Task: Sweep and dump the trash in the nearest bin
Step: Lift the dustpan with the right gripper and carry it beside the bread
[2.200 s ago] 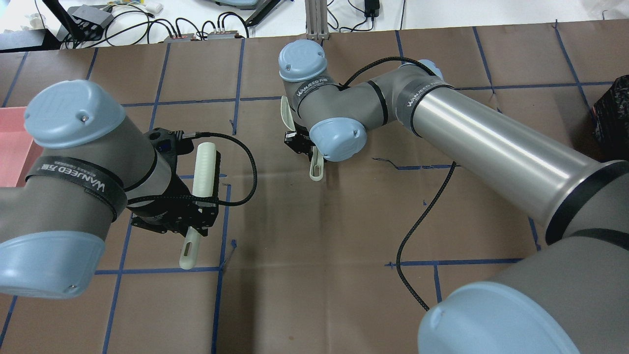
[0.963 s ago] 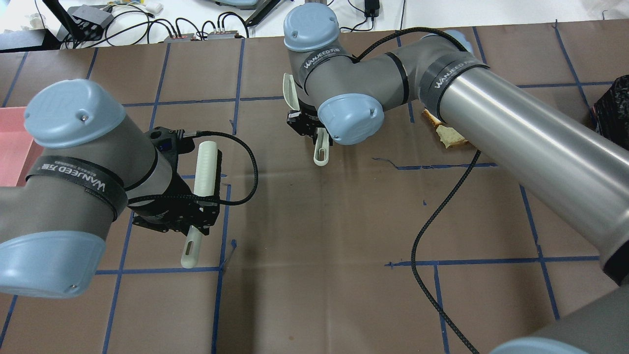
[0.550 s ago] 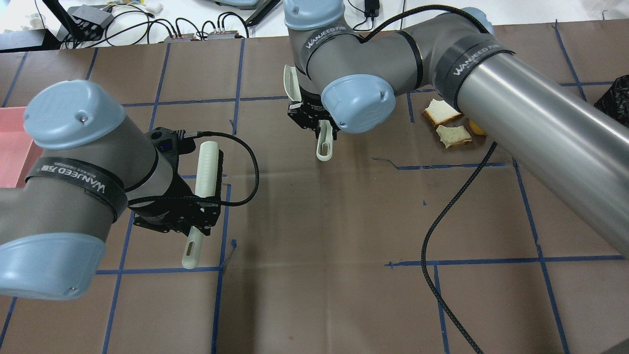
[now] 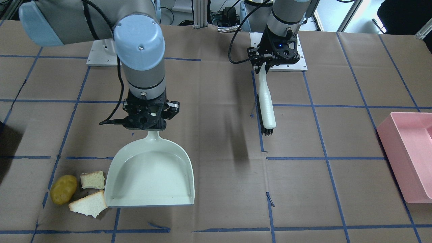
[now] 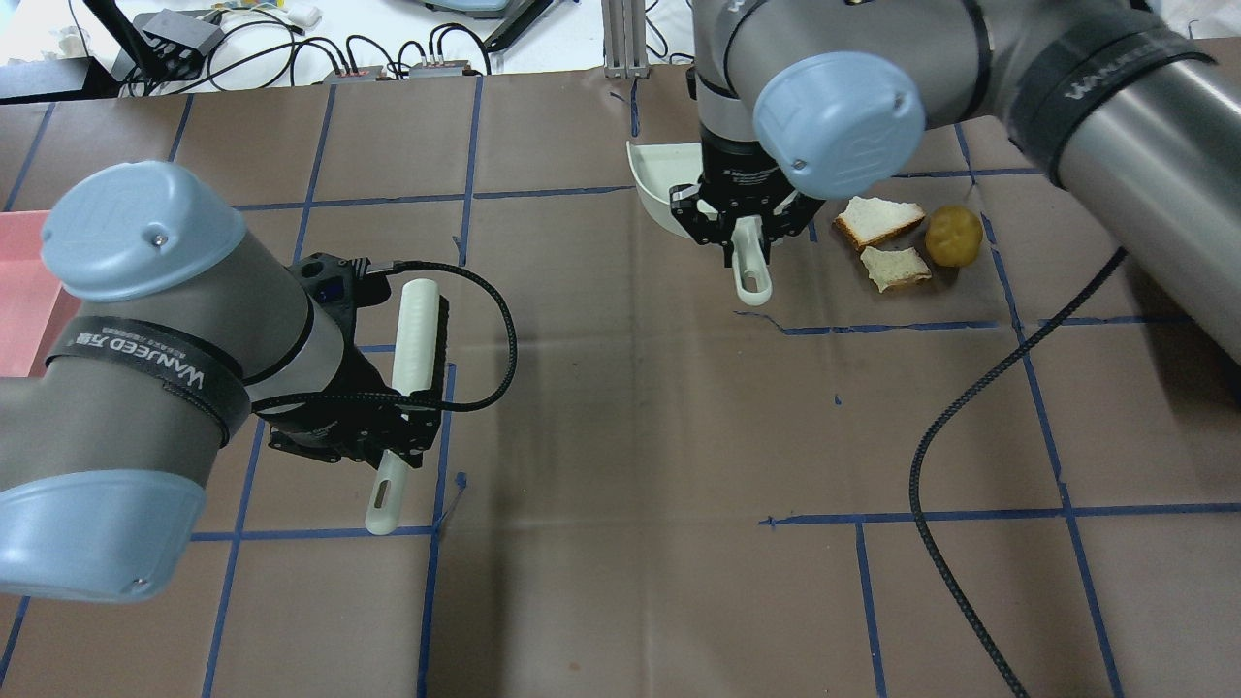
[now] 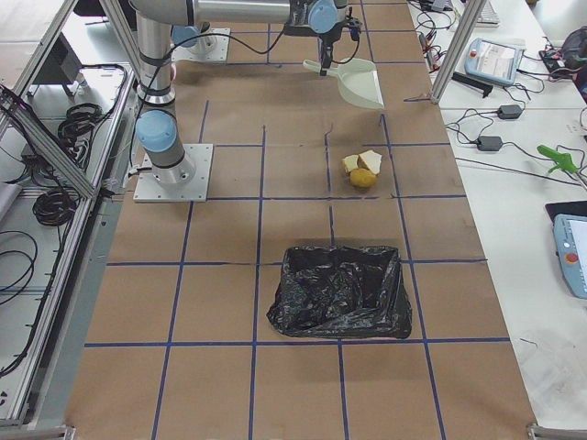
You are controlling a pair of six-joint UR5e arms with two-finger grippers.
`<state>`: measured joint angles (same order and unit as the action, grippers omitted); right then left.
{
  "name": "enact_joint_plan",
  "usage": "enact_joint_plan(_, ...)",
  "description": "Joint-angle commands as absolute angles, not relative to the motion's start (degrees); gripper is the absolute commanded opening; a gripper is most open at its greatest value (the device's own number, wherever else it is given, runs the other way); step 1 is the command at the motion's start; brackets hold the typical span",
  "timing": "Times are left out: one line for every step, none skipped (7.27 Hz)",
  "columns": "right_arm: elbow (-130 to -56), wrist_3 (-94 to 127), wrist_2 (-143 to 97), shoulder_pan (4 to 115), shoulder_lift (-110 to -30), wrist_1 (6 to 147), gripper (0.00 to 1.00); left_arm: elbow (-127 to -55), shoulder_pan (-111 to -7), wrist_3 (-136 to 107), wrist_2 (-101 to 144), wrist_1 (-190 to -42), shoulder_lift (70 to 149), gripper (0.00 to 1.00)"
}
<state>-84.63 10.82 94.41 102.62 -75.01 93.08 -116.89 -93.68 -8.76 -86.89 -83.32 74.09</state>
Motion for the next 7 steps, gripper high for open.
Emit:
enact_joint_plan(-89.80,-3.71,95.62,95.57,-79.70,92.54,0.02,-116.89,-93.69,-9.05,-86.84,-83.32,74.44,0.00)
enact_joint_plan(-92.00,-12.22,95.62,91.45,-81.72,93.07,0.02,-116.89,-93.69,-9.05,-86.84,-83.32,74.44,0.00)
enact_joint_plan(-92.98,-22.57,95.71,86.19,-83.30,93.16,0.02,-116.89,-93.69,-9.05,-86.84,-83.32,74.36,0.00)
enact_joint_plan(-92.99,-32.68,97.11,81.17,-83.67,93.16,0.02,-116.89,-93.69,-9.05,-86.84,-83.32,74.27,0.00)
enact_joint_plan(-92.99,-42.79,98.77,76.42,-83.67,93.60,0.02,-116.89,-93.78,-9.05,-86.84,-83.32,74.35,0.00)
enact_joint_plan(-92.99,-52.03,101.31,72.98,-83.58,95.60,0.02,-116.89,-93.78,-9.05,-86.75,-83.41,74.36,0.00)
enact_joint_plan(-92.99,-60.73,102.03,70.69,-83.15,99.54,0.02,-116.89,-93.78,-9.05,-86.75,-83.41,74.18,0.00)
